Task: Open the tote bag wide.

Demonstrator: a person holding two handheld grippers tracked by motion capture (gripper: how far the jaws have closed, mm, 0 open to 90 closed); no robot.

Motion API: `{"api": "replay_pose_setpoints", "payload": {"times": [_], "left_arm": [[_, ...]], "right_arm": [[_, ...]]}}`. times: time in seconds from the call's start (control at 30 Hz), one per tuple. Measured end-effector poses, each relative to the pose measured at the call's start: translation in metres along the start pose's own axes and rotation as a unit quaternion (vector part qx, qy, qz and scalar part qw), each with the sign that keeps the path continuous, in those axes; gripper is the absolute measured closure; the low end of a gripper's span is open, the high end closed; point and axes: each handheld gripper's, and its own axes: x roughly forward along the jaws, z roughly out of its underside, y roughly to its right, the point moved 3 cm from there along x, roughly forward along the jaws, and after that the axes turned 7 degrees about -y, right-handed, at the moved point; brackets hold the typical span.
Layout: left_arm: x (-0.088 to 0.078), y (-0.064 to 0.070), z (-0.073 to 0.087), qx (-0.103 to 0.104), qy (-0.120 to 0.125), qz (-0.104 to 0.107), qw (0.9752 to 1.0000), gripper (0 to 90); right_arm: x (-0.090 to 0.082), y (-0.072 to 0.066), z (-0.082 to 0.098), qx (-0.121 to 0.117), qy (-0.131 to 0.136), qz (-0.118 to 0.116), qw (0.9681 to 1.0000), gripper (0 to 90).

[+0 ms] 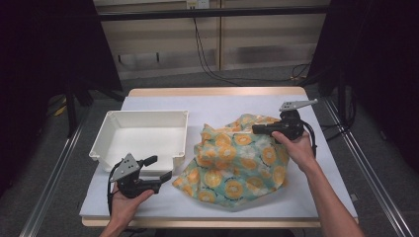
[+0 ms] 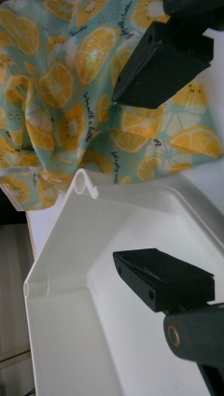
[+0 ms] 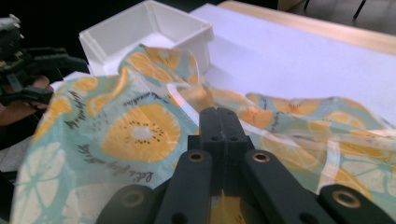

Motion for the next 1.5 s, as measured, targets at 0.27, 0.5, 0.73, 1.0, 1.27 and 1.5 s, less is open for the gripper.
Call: {"api": "replay_pose_setpoints", "payload": {"times": [0.27,0.5,0.73,1.0,1.27,1.5], "left_arm": [[0.000,0.004,-0.010,0.006,0.014,0.009,0.9998,25.6],[0.002,0.014,-0.021,0.014,0.021,0.028,0.9993,32.3],[0.008,0.031,-0.044,0.044,0.037,0.051,0.9971,39.0],[0.028,0.052,-0.076,0.058,0.059,0.086,0.9928,41.2],[0.049,0.074,-0.099,0.081,0.072,0.113,0.9877,35.7],[0.076,0.079,-0.094,0.089,0.050,0.132,0.9860,31.0]], "right_arm": [[-0.024,-0.016,-0.010,-0.016,0.032,-0.007,0.9993,90.0],[-0.038,-0.043,-0.020,-0.049,0.043,-0.007,0.9979,90.0],[-0.052,-0.068,-0.025,-0.066,0.067,-0.024,0.9952,90.0],[-0.057,-0.096,-0.021,-0.088,0.071,-0.039,0.9929,90.0],[-0.057,-0.114,-0.009,-0.096,0.070,-0.051,0.9916,90.0],[-0.054,-0.127,0.005,-0.100,0.060,-0.062,0.9911,90.0]]}}
